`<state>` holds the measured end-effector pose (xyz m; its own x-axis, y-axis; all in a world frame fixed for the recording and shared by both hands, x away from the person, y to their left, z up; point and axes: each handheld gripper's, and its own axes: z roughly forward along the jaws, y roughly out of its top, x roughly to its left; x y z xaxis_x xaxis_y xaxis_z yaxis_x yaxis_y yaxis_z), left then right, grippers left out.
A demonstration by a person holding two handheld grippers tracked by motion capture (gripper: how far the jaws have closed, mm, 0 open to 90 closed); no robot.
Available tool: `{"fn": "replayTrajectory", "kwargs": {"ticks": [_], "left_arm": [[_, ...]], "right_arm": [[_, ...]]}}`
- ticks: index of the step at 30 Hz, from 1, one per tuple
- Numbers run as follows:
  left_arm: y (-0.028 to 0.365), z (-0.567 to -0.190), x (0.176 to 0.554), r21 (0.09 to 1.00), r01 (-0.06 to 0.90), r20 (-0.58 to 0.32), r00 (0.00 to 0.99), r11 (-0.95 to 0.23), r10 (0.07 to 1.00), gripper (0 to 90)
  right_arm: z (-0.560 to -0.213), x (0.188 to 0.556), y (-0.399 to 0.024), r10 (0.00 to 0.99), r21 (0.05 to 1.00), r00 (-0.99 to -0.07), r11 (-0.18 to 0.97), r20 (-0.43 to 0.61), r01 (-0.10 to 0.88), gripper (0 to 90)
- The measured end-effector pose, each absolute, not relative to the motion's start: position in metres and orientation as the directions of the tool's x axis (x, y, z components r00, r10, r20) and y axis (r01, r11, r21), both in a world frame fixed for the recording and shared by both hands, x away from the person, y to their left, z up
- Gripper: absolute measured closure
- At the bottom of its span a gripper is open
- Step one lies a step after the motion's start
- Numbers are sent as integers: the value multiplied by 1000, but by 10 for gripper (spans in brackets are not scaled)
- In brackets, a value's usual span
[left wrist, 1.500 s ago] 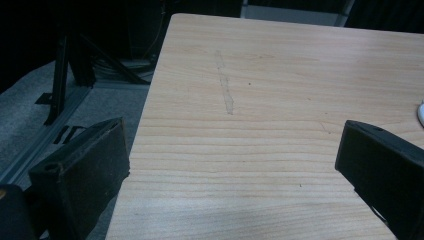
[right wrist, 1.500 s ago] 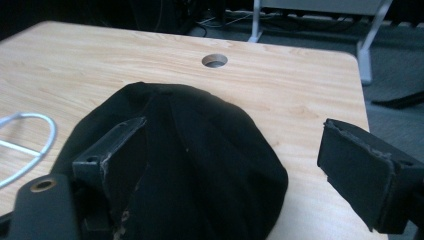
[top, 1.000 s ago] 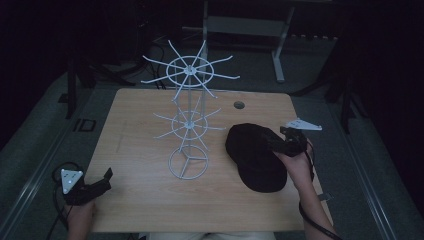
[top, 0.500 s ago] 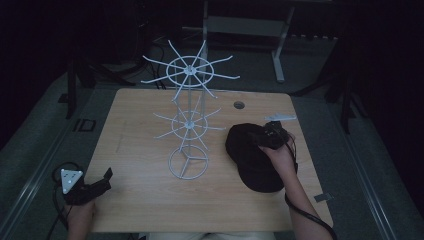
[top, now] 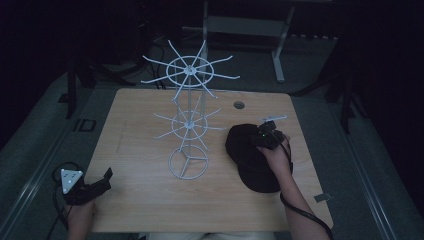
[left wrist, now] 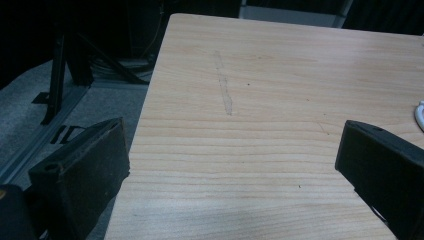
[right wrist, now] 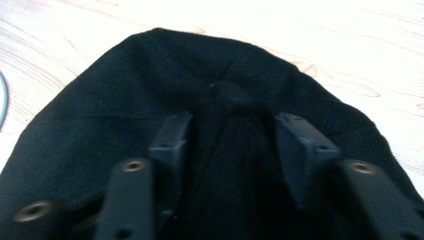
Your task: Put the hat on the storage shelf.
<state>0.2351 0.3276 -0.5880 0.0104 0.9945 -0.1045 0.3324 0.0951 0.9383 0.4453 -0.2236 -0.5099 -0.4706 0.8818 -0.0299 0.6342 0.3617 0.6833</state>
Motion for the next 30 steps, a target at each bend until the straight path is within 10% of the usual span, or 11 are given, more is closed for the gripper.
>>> {"fn": "replayTrajectory", "kwargs": {"ticks": [7,30], "left_arm": [[328,-588,235,938,332,-107,9,98,994,15],[327,-588,235,938,333,-103,8,95,995,14]], "right_arm": [[-508,441,-222,869,689,-493,383,-43,615,819],[-460,398,-251,879,849,-473,287,-50,443,831]]}}
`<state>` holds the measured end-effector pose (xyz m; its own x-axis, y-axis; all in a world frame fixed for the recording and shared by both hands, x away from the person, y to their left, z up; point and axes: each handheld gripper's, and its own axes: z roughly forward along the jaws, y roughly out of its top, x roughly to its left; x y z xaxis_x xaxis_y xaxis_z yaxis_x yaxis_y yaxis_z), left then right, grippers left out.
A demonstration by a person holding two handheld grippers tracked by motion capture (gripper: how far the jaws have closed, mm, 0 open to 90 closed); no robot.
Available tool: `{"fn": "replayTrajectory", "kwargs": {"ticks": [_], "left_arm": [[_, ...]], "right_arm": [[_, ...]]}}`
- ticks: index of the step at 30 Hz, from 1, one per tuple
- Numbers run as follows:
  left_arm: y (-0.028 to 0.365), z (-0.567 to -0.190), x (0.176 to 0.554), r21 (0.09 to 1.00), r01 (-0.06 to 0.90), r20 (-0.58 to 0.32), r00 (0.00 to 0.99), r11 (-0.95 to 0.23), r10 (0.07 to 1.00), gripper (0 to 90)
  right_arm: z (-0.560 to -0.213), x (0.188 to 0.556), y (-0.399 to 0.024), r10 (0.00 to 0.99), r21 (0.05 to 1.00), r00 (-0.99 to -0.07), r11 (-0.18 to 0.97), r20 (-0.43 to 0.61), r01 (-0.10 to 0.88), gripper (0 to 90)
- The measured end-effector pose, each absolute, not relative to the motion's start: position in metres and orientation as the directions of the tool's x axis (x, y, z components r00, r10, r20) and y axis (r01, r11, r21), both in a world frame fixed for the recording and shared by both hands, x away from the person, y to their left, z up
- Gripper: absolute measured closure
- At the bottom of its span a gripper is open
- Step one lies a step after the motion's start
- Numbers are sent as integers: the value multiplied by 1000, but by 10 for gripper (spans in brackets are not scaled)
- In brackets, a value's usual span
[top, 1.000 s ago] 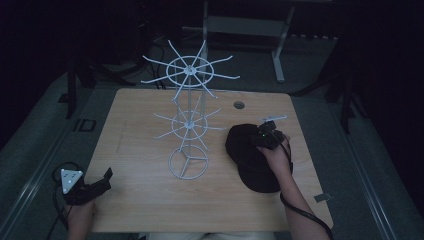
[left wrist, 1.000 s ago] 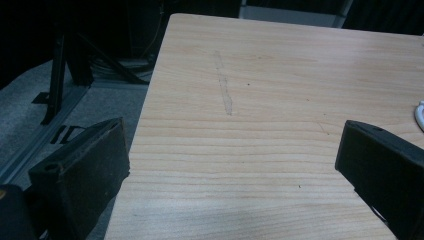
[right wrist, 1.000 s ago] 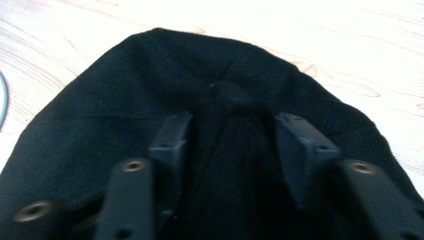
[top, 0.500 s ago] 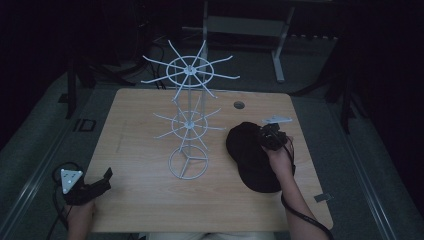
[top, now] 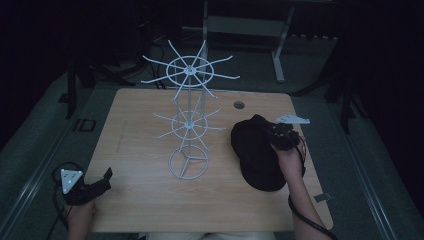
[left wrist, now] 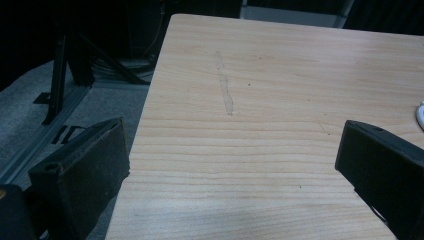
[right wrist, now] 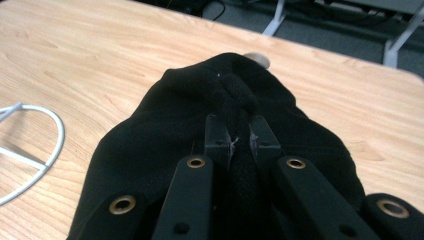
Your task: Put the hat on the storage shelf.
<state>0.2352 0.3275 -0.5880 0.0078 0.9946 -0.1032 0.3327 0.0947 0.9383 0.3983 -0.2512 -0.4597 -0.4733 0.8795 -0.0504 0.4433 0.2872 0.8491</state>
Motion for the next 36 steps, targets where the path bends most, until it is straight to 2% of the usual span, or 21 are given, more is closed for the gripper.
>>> {"fn": "replayTrajectory", "kwargs": {"ticks": [18,36], "left_arm": [[327,-588,235,938,334,-102,5,94,995,15],[327,-588,235,937,335,-101,5,94,995,15]], "right_arm": [[-393,356,-278,889,945,-457,175,-30,277,831],[-290,297,-284,873,997,-485,79,-58,24,831]]}}
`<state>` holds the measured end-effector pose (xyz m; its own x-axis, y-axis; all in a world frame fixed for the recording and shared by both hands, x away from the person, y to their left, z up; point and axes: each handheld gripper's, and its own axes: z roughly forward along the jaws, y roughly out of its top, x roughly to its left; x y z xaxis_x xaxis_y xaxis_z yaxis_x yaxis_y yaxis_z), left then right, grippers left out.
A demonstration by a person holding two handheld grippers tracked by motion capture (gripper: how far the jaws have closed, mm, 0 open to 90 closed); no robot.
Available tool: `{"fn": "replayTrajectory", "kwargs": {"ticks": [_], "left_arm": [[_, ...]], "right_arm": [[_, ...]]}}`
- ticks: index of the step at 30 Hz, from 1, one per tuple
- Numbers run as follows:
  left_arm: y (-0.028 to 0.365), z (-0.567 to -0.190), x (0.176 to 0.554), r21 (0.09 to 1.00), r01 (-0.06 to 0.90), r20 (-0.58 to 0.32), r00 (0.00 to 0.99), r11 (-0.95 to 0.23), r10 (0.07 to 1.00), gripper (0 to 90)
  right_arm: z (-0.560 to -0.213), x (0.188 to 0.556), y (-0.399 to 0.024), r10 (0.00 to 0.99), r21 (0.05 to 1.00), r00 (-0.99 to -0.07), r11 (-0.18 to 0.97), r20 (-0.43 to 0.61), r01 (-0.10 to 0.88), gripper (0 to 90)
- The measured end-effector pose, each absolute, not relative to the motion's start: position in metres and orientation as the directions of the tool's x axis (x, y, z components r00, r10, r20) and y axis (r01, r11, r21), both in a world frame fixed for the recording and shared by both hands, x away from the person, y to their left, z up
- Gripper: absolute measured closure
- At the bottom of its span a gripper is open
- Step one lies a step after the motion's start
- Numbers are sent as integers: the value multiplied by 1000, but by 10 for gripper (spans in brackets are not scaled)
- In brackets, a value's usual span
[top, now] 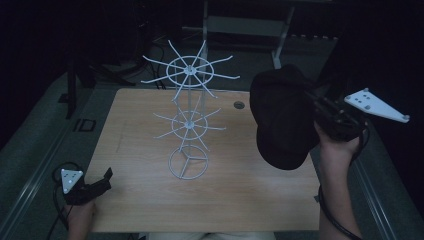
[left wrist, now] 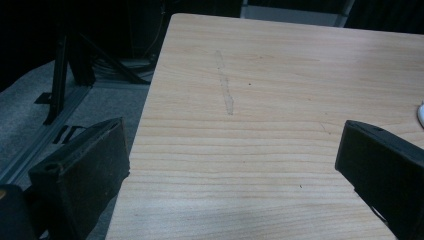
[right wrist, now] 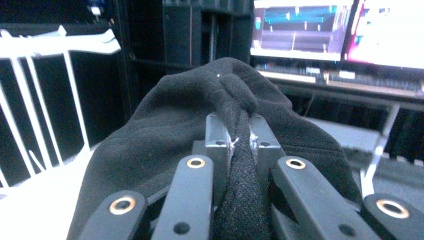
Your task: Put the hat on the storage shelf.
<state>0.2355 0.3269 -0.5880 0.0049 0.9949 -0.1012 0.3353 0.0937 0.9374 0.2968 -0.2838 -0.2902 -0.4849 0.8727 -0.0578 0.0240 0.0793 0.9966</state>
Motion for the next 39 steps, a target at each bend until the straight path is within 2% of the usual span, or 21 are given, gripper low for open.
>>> {"fn": "replayTrajectory", "kwargs": {"ticks": [9,16,28,39], "left_arm": [[327,-588,235,937,336,-100,5,93,995,14],[327,-588,235,937,336,-100,6,93,995,15],[327,-588,235,938,335,-100,7,92,995,14],[327,-588,235,938,334,-102,8,94,995,14]], "right_arm": [[-234,270,-264,835,991,-537,64,-117,-116,831],[-217,254,-244,781,983,-607,43,-145,-178,830],[-216,238,-202,667,975,-719,58,-197,-214,829],[-251,253,-174,594,975,-774,151,-221,-162,828]]}}
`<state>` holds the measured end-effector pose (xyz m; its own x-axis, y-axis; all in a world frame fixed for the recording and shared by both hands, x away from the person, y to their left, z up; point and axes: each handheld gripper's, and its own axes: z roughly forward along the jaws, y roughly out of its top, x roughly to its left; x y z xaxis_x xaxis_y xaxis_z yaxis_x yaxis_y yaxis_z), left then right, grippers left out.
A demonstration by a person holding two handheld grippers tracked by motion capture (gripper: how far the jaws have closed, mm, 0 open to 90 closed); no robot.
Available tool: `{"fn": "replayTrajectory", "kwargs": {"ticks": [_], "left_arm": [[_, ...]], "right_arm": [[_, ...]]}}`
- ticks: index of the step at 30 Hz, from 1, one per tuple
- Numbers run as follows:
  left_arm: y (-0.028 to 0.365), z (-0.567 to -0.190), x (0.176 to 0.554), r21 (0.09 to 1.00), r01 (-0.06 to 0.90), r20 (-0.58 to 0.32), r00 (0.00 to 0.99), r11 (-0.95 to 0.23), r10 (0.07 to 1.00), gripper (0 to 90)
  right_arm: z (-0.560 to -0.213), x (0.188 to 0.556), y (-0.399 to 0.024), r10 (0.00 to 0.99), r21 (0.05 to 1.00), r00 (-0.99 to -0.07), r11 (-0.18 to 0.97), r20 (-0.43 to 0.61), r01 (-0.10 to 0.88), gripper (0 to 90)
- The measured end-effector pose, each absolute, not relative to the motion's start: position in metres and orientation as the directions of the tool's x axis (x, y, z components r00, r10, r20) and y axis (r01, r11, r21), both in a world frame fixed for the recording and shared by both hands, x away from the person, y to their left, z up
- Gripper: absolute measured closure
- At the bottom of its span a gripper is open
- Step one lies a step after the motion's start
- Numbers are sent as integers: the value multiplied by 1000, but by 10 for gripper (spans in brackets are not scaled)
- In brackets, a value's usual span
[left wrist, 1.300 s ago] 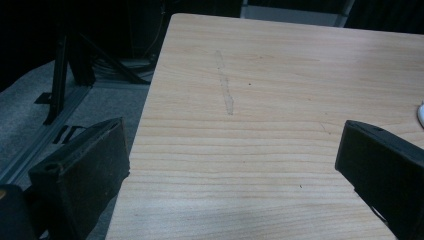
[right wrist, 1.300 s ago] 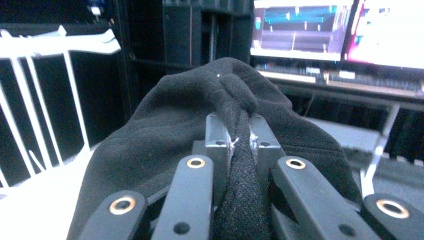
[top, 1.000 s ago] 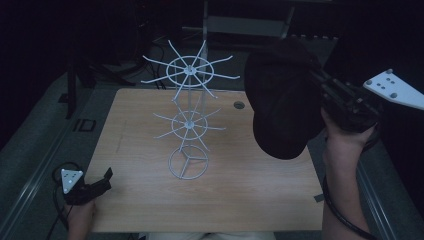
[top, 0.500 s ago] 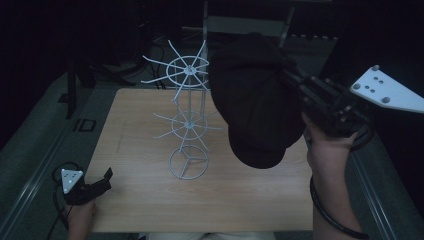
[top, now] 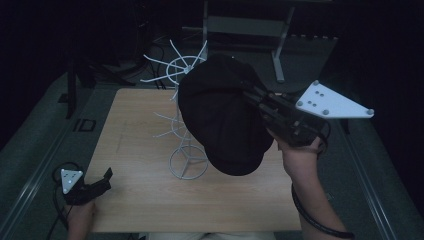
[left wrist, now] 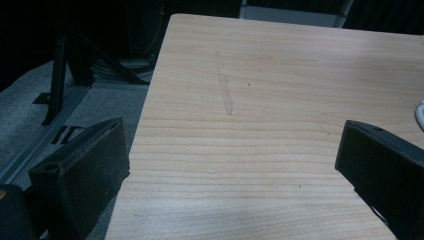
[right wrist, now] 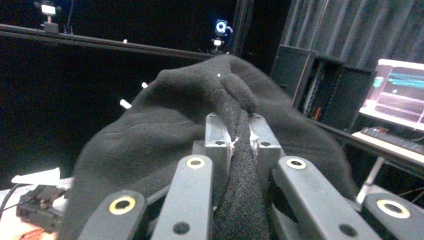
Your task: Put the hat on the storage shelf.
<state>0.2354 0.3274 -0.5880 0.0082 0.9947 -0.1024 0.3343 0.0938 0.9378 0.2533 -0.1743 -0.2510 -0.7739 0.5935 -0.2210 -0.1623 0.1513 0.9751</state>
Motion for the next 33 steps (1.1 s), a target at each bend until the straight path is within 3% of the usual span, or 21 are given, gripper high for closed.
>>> {"fn": "replayTrajectory", "kwargs": {"ticks": [24,33], "left_arm": [[327,-588,235,938,333,-103,9,94,995,14],[327,-588,235,938,334,-102,9,93,995,15]], "right_arm": [[-308,270,-169,566,984,-812,171,-141,-51,760],[-310,267,-174,571,987,-810,155,-131,-50,582]]}}
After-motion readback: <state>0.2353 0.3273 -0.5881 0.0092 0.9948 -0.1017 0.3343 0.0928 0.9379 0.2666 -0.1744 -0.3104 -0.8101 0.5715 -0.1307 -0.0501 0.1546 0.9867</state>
